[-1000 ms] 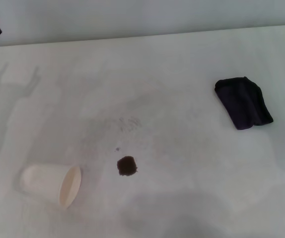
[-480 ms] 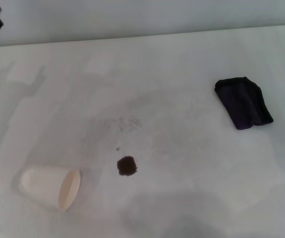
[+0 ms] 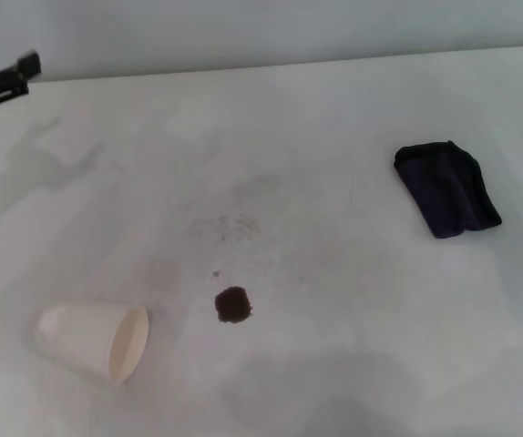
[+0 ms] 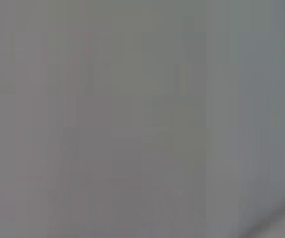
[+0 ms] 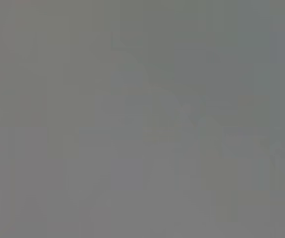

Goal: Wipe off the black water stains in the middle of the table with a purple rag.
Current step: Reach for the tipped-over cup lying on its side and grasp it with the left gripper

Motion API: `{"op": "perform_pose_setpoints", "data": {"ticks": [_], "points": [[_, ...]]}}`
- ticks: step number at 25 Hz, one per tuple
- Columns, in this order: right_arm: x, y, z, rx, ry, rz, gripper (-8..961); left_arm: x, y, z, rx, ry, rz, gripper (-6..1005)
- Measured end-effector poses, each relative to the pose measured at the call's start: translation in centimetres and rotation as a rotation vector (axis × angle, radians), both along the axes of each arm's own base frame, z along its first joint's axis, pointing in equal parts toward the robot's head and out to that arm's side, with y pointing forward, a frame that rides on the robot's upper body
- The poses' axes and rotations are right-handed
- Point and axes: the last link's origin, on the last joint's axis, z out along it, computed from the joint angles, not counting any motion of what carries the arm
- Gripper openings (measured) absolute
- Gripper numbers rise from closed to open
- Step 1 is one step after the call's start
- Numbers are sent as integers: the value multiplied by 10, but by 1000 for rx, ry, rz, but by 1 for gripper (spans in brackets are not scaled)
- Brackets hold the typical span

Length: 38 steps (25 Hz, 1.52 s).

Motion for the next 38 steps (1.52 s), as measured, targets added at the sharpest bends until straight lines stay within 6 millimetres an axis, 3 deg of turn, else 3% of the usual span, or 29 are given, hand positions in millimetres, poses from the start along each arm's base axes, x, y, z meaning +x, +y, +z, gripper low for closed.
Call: {"op": "perform_pose_setpoints", "data": {"ticks": [8,17,21,26,38], "points": [[3,-5,-10,-14,84,-10,866,29,-7,29,-251,420,-102,876],[7,-13,-19,-22,150,-33,866,48,-22,31,-497,674,-209,876],[9,-15,-23,-26,177,-41,866,60,-40,27,-591,746,-297,875],[12,-22,-26,-32,218,-48,865,57,-50,18,-681,815,-297,875],[16,-27,-28,-35,222,-57,864,49,-66,-28,-783,908,-396,875]]}}
